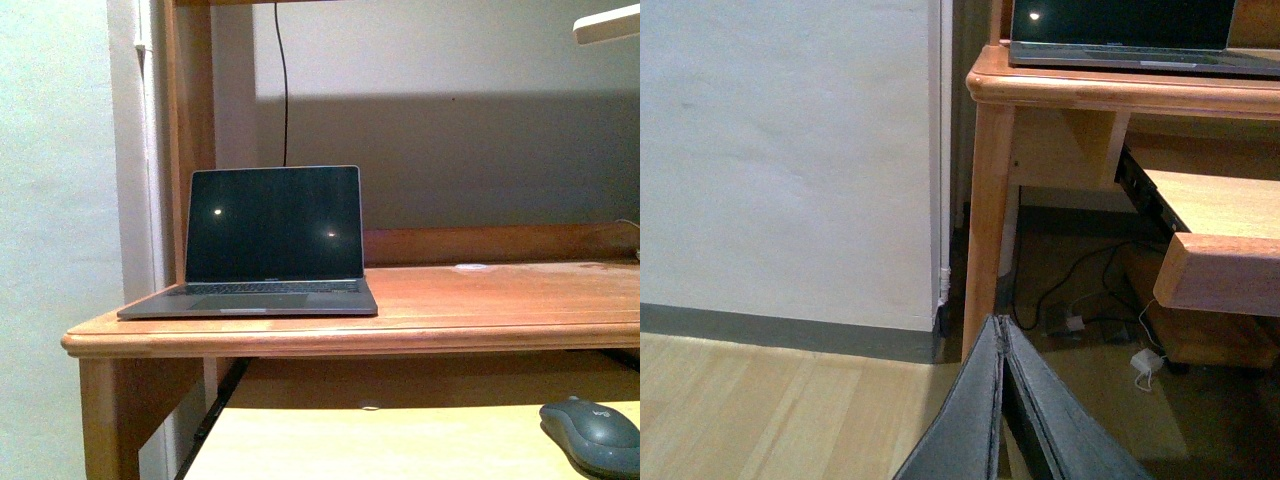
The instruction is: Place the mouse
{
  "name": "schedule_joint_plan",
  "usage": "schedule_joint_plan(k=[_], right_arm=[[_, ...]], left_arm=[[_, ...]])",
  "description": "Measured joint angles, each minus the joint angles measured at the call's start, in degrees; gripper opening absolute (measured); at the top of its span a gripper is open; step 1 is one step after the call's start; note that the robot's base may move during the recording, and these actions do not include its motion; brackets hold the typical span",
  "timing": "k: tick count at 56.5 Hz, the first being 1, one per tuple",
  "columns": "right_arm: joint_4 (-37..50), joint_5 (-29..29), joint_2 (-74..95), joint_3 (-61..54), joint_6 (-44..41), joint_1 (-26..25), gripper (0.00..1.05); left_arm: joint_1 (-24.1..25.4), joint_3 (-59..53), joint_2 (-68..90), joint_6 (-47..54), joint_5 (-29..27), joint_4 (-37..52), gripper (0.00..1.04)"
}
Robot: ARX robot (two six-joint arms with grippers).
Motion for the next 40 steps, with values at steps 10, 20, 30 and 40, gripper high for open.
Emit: schedule_joint_plan(k=[10,20,30,40], right_arm=[[7.93,6.49,16.33,8.74,-1.27,7.37,0.97],[9.81,9.73,28.96,16.87,-4.52,12.79,0.97],[2.93,15.15,40.02,26.71,-12.48,16.76,0.97],[-3.69,19.06,44.48,31.85,-15.76,17.99,0.97]], left_arm=[[0.02,0.0,0.0,0.0,0.02,0.0,0.03],[0.04,0.0,0.0,0.0,0.02,0.0,0.13],[0.04,0.0,-0.02,0.02,0.02,0.0,0.52],[0.04,0.0,-0.02,0.02,0.02,0.0,0.79]])
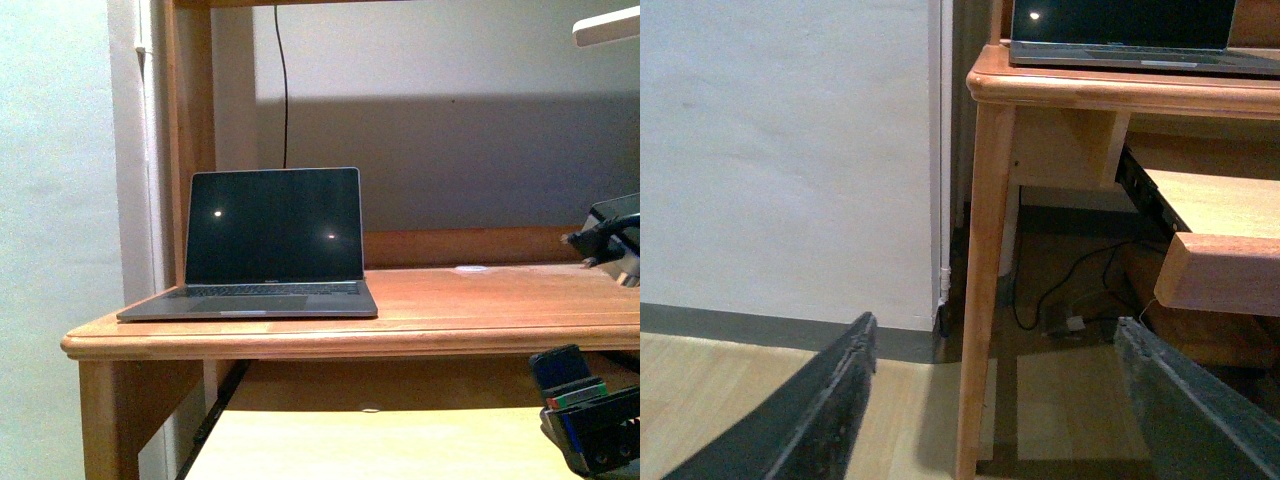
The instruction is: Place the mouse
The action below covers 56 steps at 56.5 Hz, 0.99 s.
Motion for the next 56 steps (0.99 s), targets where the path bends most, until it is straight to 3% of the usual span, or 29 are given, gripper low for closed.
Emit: schedule_joint_plan(k=[5,20,56], right_arm=[[-1.7,2.01,3.32,2.71,-1.33,0.59,0.97],[-10.93,3.82,10.45,9.01,0.74,1.18,0.97],[-17.75,7.1,18.71,17.86,3.98,-1.18,0.97]], left_arm=[[0.0,0.0,0.0,0.02,0.0,0.0,0.98],[0.0,0.0,0.0,0.04,0.0,0.0,0.97],[0.0,0.0,0.0,0.04,0.0,0.0,0.97]])
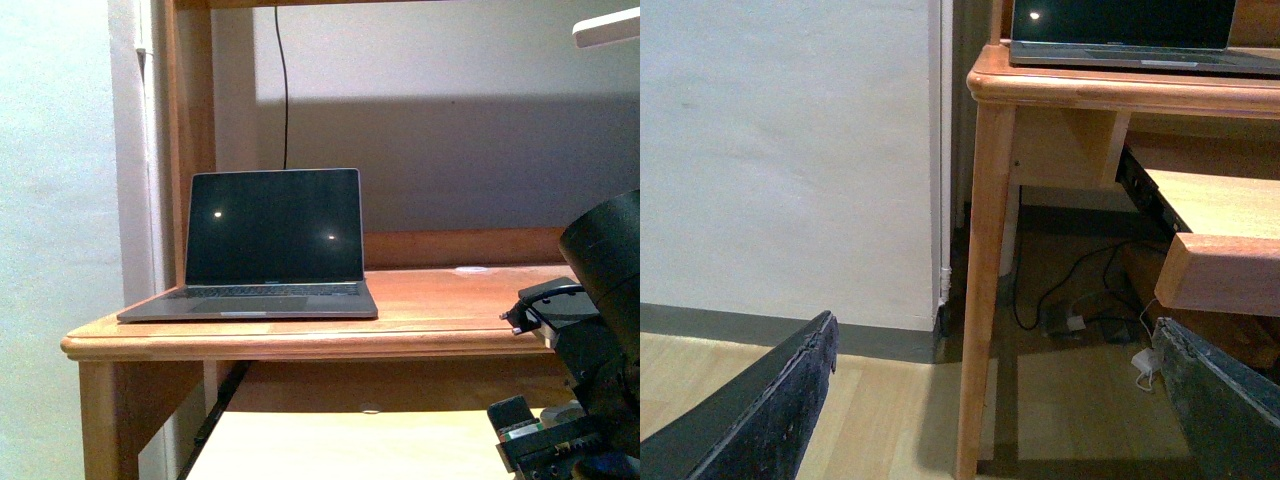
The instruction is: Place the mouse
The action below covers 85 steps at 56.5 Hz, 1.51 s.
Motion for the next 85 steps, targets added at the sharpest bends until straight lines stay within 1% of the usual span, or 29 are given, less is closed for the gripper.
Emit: schedule_joint_plan(k=[11,18,20,25,27,30,46,55,64,73,85], right_arm=[[-1.07,-0.87,0.46,0.72,0.94,-0.81,0.97],[-1.01,-2.01,0.48,0.7,1.68,-1.25,0.79],[-0.96,-2.03,0.46,0.68,1.86,-1.36,0.76],[-0.52,-2.58,0.28,0.31,2.47,-1.86,0.62],[-0.37,-2.67,0.0,0.11,2.67,-1.99,0.59],[-0.33,-3.02,-0.57,-0.28,2.91,-2.19,0.57],[-3.76,-8.22,-10.73,-2.4,5.68,-4.13,0.56],[-6.21,-8.96,-13.64,1.68,6.1,-4.07,0.56],[-7.98,-7.23,-9.57,11.34,6.58,-1.11,0.56],[-11.28,-4.42,-0.5,23.23,6.62,2.27,0.56],[-13.84,-0.07,10.34,35.36,6.56,3.8,0.56]], left_arm=[[0.0,0.0,0.0,0.0,0.0,0.0,0.97],[0.0,0.0,0.0,0.0,0.0,0.0,0.97],[0.0,0.0,0.0,0.0,0.0,0.0,0.97],[0.0,0.0,0.0,0.0,0.0,0.0,0.97],[0.0,0.0,0.0,0.0,0.0,0.0,0.97],[0.0,0.0,0.0,0.0,0.0,0.0,0.97],[0.0,0.0,0.0,0.0,0.0,0.0,0.97],[0.0,0.0,0.0,0.0,0.0,0.0,0.97],[0.0,0.0,0.0,0.0,0.0,0.0,0.97],[0.0,0.0,0.0,0.0,0.0,0.0,0.97],[0.0,0.0,0.0,0.0,0.0,0.0,0.97]])
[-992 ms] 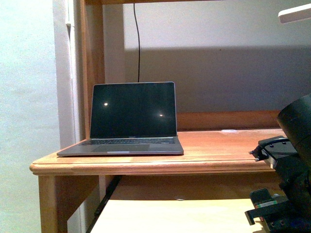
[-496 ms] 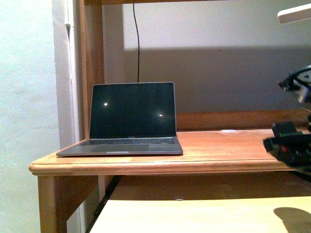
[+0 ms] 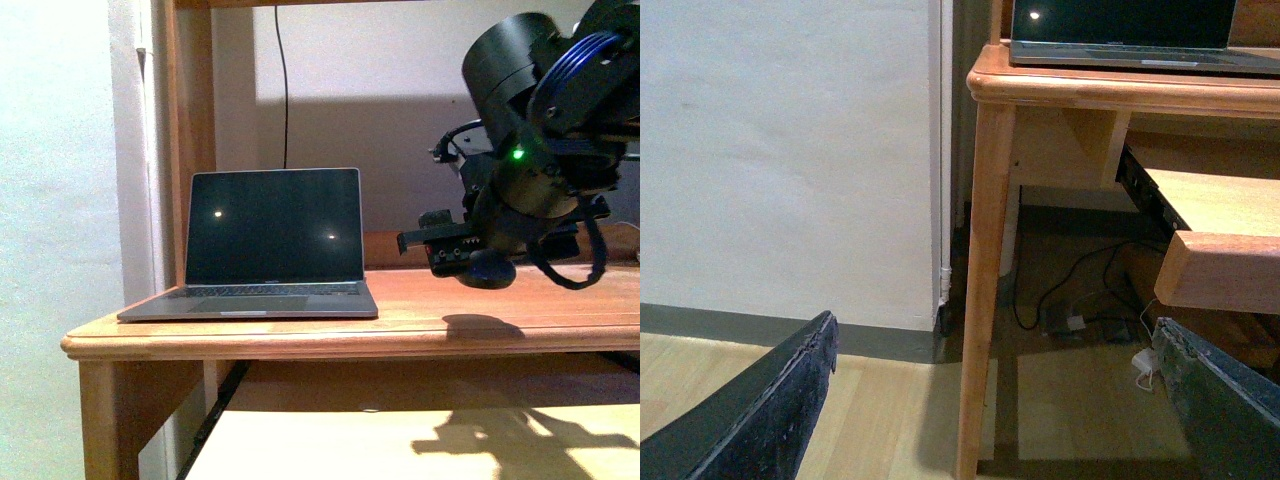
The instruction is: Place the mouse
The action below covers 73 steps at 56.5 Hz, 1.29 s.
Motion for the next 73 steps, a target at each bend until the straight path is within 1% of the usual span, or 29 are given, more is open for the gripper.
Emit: schedule_joint_plan(k=[8,16,34,40,45,48,50,51,55,62,69,73], right_arm=[[-0.48,2.51,5.92,5.79,0.0,0.81,0.56],[-0.59,3.56,9.38,8.46,0.11,1.51,0.56],[2.38,5.22,13.09,9.53,0.46,3.23,0.57],[4.31,4.92,13.27,9.53,0.83,3.61,0.74],[5.29,4.57,13.27,9.53,1.38,3.67,0.86],[6.51,3.85,13.25,9.51,1.7,3.63,0.94],[7.23,3.48,13.16,9.42,1.88,3.48,0.98],[7.48,3.41,13.14,9.35,1.92,3.43,0.99],[9.11,2.64,12.0,7.87,2.32,2.82,0.97],[12.83,0.66,8.39,3.93,3.34,1.05,0.97],[18.08,-4.66,1.01,-3.54,4.39,-2.25,0.97],[20.96,-9.9,-4.46,-9.25,5.2,-4.66,0.97]], left_arm=[[0.0,0.0,0.0,0.0,0.0,0.0,0.97],[0.0,0.0,0.0,0.0,0.0,0.0,0.97],[0.0,0.0,0.0,0.0,0.0,0.0,0.97],[0.02,0.0,0.0,0.0,0.0,0.0,0.97],[0.0,0.0,0.0,0.0,0.0,0.0,0.97],[0.0,0.0,0.0,0.0,0.0,0.0,0.97],[0.0,0.0,0.0,0.0,0.0,0.0,0.97],[0.02,0.0,0.0,0.0,0.02,0.0,0.97],[0.0,0.0,0.0,0.0,0.0,0.0,0.97],[0.02,0.0,0.0,0.0,0.0,0.0,0.97],[0.0,0.0,0.0,0.0,0.0,0.0,0.97],[0.02,0.0,0.0,0.0,0.0,0.0,0.97]])
